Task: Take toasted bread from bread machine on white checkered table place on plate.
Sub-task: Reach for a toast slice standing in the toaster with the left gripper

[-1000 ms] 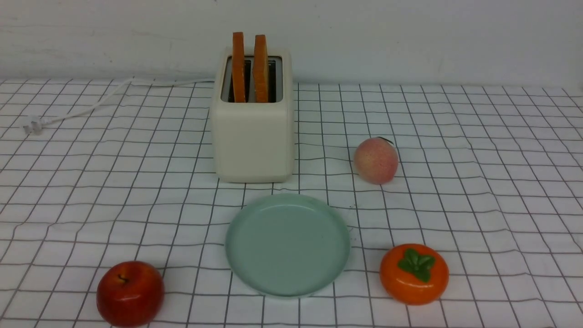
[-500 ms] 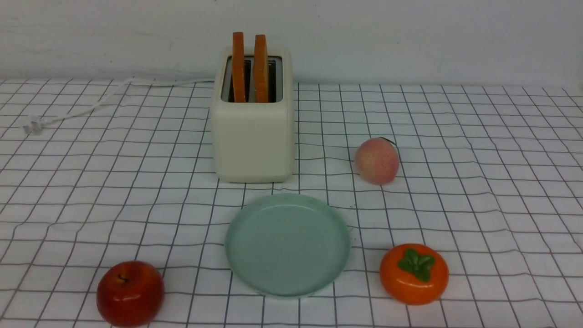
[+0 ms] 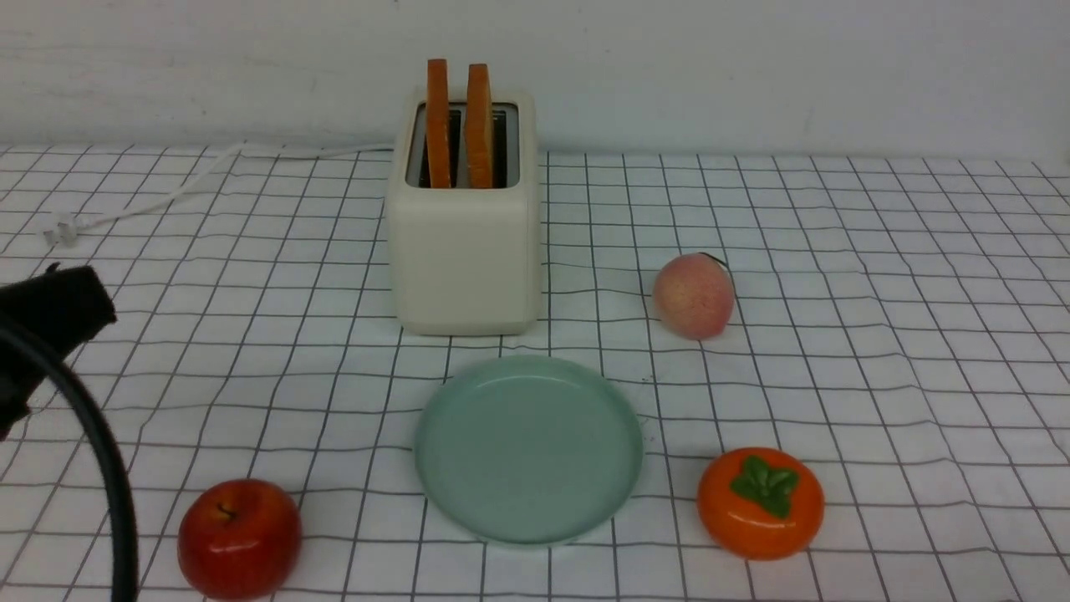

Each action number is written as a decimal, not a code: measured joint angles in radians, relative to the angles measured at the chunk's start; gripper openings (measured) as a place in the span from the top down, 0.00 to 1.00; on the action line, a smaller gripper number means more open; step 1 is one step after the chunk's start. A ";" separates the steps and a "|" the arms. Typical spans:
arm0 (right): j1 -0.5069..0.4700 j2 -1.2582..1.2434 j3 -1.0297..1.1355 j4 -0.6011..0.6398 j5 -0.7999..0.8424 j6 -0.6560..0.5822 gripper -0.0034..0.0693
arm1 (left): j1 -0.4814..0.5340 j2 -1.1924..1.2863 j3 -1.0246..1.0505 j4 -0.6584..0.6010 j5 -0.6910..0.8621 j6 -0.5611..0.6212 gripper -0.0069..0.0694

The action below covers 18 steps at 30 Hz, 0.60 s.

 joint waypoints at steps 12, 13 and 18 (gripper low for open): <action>0.235 0.516 -0.597 0.011 0.670 -0.303 0.91 | -0.029 0.412 -0.278 0.092 0.169 0.007 0.93; 0.238 0.529 -0.614 0.015 0.670 -0.313 0.91 | -0.043 0.424 -0.289 0.103 0.160 0.007 0.93; 0.245 0.554 -0.669 0.054 0.570 -0.401 0.91 | -0.234 0.462 -0.352 0.183 0.011 0.007 0.93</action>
